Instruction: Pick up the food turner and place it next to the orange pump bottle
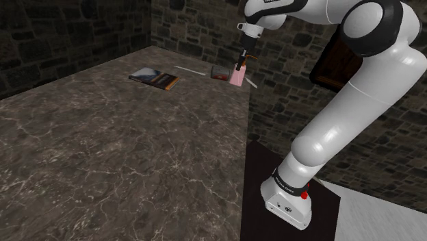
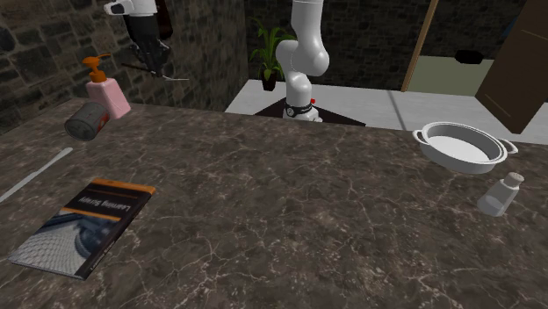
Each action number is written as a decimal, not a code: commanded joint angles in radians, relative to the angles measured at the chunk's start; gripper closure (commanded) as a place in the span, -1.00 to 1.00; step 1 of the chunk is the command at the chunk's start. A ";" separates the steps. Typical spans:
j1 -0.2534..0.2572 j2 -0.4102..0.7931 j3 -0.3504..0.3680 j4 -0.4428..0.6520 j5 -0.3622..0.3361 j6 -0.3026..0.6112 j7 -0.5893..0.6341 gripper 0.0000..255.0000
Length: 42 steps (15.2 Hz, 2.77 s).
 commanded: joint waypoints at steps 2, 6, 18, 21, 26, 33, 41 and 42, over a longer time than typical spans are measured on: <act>0.000 0.002 -0.001 -0.037 0.001 0.040 -0.003 1.00; -0.001 0.012 -0.002 -0.080 0.005 0.092 -0.007 1.00; -0.001 0.065 -0.005 -0.187 0.025 0.249 -0.028 1.00; -0.002 0.083 -0.005 -0.209 0.032 0.288 -0.034 1.00; -0.002 0.117 -0.005 -0.241 0.047 0.353 -0.047 1.00; -0.003 0.150 -0.004 -0.264 0.063 0.407 -0.060 1.00; -0.003 0.150 -0.004 -0.264 0.063 0.407 -0.060 -1.00; -0.003 0.150 -0.004 -0.264 0.063 0.407 -0.060 -1.00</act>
